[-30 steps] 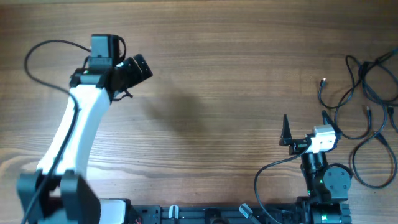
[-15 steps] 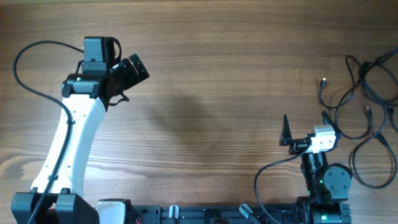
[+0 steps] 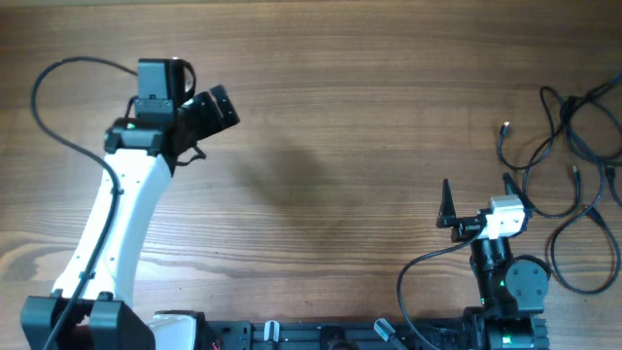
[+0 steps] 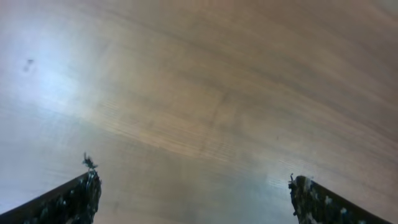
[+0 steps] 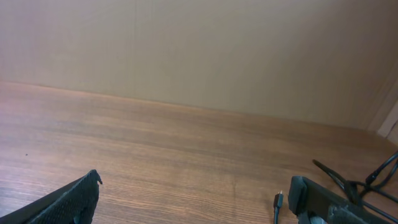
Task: Untangle cables
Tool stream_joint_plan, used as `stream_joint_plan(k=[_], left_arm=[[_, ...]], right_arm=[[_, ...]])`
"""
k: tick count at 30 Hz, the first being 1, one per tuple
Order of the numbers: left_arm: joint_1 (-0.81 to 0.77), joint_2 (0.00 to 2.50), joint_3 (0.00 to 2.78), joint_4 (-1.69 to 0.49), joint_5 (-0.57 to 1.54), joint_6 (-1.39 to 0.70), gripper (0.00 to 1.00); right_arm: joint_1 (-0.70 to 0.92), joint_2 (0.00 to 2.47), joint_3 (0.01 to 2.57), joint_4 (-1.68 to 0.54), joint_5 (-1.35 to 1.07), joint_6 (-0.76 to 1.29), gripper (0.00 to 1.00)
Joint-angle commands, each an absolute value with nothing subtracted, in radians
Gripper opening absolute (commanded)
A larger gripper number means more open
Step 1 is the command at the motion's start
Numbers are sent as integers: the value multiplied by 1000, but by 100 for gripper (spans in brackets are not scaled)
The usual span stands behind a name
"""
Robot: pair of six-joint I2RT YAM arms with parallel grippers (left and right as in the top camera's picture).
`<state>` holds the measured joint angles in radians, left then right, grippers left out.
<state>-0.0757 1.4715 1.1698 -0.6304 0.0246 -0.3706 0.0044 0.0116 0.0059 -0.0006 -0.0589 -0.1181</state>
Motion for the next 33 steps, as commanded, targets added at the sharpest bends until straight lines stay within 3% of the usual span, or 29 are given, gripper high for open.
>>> stream_joint_plan(k=[1,11,29,33], left_arm=[[-112,1457,1065,-442,33,-261,100],[-127,1454,742,202,101,-261,100],[-126,1323,357,235,94,-182,100],[-126,1240,225,342,93,-163,100]], right_arm=[[10,4,5,1,-52,-130,100],[10,4,5,1,-52,-130,100],[10,4,5,1,-52,-130,100],[10,4,5,1,-52,-130,100]])
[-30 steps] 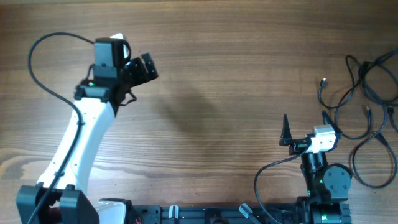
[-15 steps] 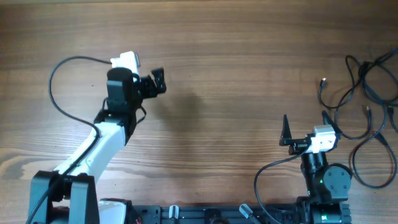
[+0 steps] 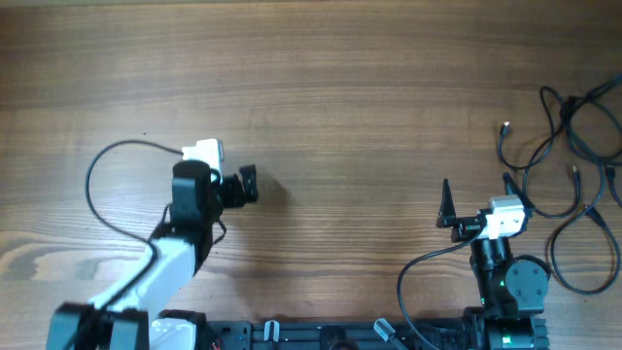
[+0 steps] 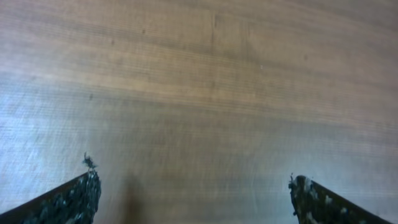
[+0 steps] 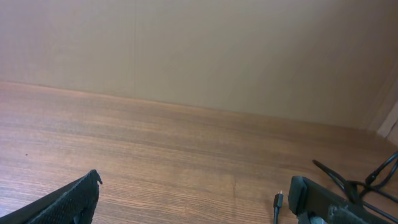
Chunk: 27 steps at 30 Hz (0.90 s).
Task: Untangle cables
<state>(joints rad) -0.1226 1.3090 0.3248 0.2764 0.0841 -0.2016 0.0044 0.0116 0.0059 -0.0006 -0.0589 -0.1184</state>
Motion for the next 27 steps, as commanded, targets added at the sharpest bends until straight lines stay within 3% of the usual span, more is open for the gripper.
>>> stream_joint_plan(k=[1,10,27], left_arm=[[-126,1222,196,362,93,-163,100],[-126,1023,4,374,78,-163,100],[-126,579,5,-42,62,-160,100]], right_arm=[[10,4,5,1,-52,-130,100],[10,4,5,1,-52,-130,100],[10,4,5,1,-52,-130,100]])
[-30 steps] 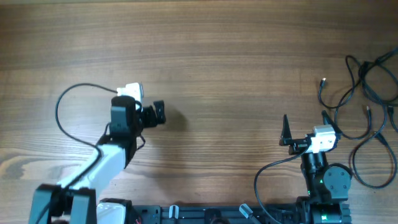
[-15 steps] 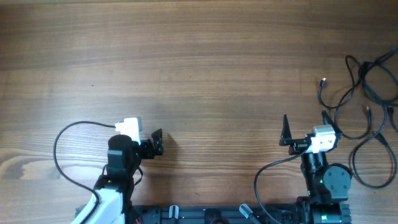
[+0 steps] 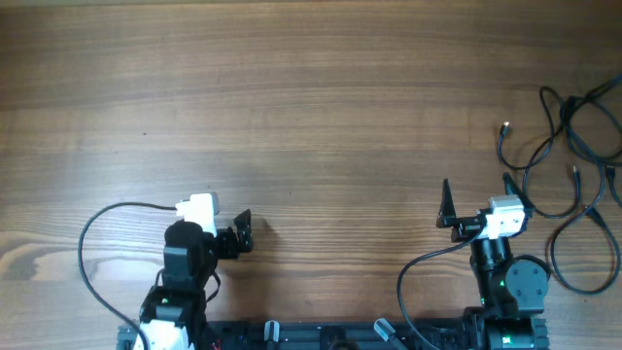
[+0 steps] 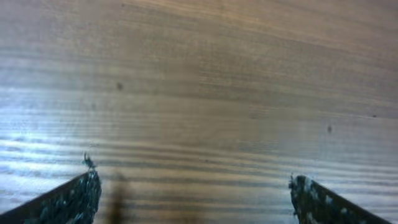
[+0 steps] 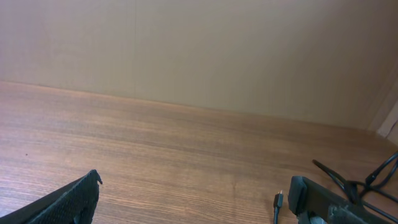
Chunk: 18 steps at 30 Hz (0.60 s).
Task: Untangle cables
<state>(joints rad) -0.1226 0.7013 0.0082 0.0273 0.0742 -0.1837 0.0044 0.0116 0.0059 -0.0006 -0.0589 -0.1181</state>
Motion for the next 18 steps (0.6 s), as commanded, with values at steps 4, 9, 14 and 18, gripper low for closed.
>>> stream_joint_plan(k=[4,9,14,18], left_arm=[[-127,382,5,-79,47,-157,100],[-127,178,5,-79,48,-91,100],[-127,54,5,-78,66,45,100],[-127,14,6,-72,123,227,100]], right_arm=[[10,4,5,1,-52,-130,100],[10,4,5,1,-52,-130,100],[10,4,5,1,-52,-130,100],[10,4,5,1,-52,-130,100]])
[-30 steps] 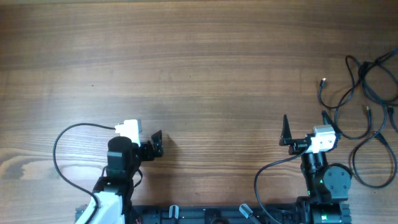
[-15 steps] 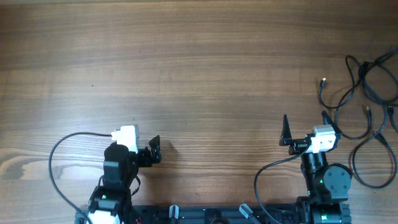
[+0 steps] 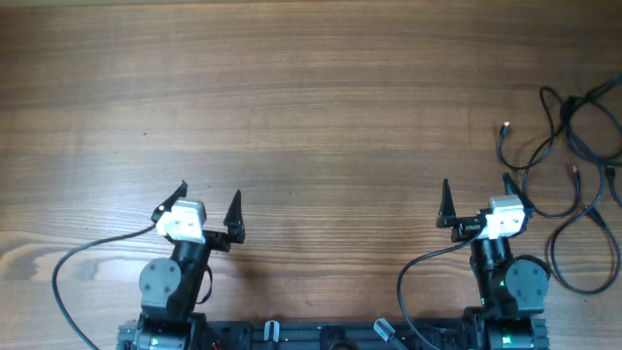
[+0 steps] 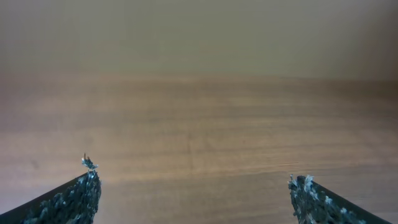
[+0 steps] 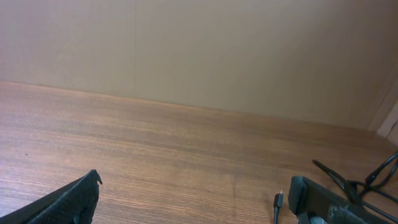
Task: Untangle cables
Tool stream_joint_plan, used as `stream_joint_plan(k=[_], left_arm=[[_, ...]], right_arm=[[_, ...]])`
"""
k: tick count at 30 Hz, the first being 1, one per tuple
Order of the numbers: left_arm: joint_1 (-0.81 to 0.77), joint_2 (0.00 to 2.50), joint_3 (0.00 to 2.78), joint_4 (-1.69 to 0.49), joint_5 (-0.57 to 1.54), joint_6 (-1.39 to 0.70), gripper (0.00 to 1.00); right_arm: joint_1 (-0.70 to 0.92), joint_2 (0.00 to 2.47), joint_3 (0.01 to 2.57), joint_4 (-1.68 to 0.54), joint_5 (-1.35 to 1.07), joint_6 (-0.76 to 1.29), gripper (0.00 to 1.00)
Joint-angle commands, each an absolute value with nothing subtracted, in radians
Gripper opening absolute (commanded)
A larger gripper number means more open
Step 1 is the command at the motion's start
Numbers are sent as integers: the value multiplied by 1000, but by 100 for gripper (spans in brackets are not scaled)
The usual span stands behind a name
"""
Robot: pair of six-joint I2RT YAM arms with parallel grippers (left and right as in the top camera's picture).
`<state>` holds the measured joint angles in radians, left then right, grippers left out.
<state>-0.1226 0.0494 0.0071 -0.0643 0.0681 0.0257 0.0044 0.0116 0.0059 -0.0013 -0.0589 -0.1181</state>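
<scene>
A tangle of thin black cables (image 3: 573,146) lies at the far right of the wooden table (image 3: 321,97). One plug end (image 5: 277,200) shows low in the right wrist view, beside the right finger. My right gripper (image 3: 474,202) stands open near the front edge, left of the cables, holding nothing. My left gripper (image 3: 208,204) stands open near the front left, far from the cables, with only bare wood between its fingers (image 4: 68,199).
Each arm's own black lead loops over the table by its base, one at the front left (image 3: 73,267) and one at the front right (image 3: 413,272). A beige wall (image 5: 199,50) rises behind the far table edge.
My left arm has drawn back to its base, and its gripper now points level across the table instead of down at the wood. The right arm and the cables have not moved.
My left arm was stretched out over the far left of the table, gripper open. It then stood nearer the front at mid-left, then close to its base, and now rests folded there. The right gripper stayed open and still throughout; the cables lay untouched.
</scene>
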Motion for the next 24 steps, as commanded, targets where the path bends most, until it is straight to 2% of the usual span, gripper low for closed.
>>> stream_joint_plan(k=[1,7,13,24], left_arm=[[-127,8,6,-72,122,247,100],[-122,3,6,-76,59,262,100],[-84,3,6,-77,59,173,100],[-89,3,6,-73,70,172,100]], right_arm=[[10,4,5,1,-52,-130,100],[10,4,5,1,-52,-131,100],[10,4,5,1,-52,-130,100],[10,4,5,1,-52,-130,100]])
